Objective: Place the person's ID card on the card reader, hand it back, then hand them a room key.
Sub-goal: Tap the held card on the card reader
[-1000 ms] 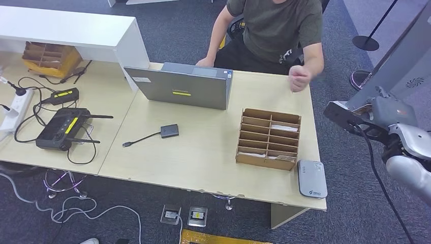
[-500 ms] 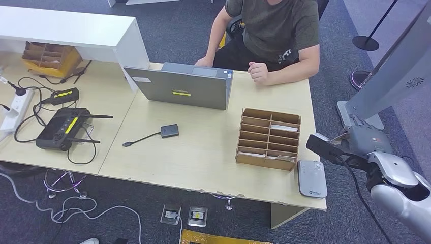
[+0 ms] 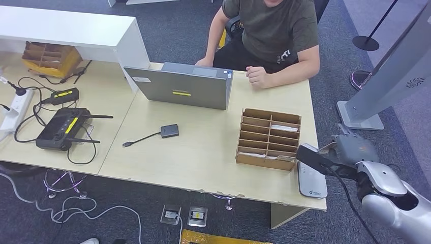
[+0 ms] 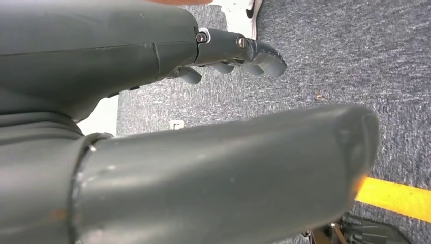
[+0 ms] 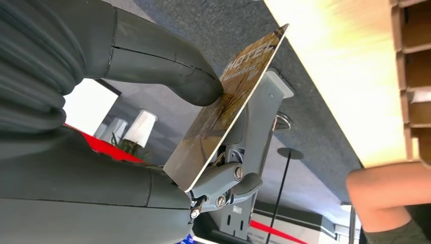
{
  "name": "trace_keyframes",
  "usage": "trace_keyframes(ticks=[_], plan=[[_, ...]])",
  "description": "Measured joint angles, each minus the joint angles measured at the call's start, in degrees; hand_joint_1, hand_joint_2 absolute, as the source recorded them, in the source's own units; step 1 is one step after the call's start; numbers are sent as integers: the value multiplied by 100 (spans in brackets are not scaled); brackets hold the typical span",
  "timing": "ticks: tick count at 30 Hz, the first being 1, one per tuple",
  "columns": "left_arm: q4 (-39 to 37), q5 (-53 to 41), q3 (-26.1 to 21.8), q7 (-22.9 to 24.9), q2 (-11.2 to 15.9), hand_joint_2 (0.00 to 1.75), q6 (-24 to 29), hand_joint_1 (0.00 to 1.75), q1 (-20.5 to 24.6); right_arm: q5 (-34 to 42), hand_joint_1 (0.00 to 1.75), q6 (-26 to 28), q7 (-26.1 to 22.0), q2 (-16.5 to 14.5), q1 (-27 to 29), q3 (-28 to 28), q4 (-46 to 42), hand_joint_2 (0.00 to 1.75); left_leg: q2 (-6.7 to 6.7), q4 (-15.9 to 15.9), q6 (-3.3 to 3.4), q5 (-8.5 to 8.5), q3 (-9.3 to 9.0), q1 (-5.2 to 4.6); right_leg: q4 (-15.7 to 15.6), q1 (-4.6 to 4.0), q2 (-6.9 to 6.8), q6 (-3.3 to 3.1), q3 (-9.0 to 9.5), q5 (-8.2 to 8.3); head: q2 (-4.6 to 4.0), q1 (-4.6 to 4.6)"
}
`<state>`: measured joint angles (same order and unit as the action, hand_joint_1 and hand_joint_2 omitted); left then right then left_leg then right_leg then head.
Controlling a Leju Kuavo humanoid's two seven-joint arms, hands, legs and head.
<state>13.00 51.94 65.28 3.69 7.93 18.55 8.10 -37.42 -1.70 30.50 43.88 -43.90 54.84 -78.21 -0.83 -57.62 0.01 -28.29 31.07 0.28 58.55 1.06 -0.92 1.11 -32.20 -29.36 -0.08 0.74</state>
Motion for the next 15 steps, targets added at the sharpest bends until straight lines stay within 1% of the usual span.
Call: trace_keyframes(ticks=[8, 15], plan=[[0, 67, -3, -13, 15, 0, 28, 0, -50, 2, 175, 57, -85, -132, 214, 49, -17, 175, 0, 0, 0, 0, 0, 0, 0, 0, -2, 0, 0, 0, -1, -1], [0, 92, -4, -68, 30, 0, 32, 0, -84, 361, 175, 311, -126, -165, 512, 133, -17, 175, 0, 0, 0, 0, 0, 0, 0, 0, -1, 0, -1, 0, 1, -1]])
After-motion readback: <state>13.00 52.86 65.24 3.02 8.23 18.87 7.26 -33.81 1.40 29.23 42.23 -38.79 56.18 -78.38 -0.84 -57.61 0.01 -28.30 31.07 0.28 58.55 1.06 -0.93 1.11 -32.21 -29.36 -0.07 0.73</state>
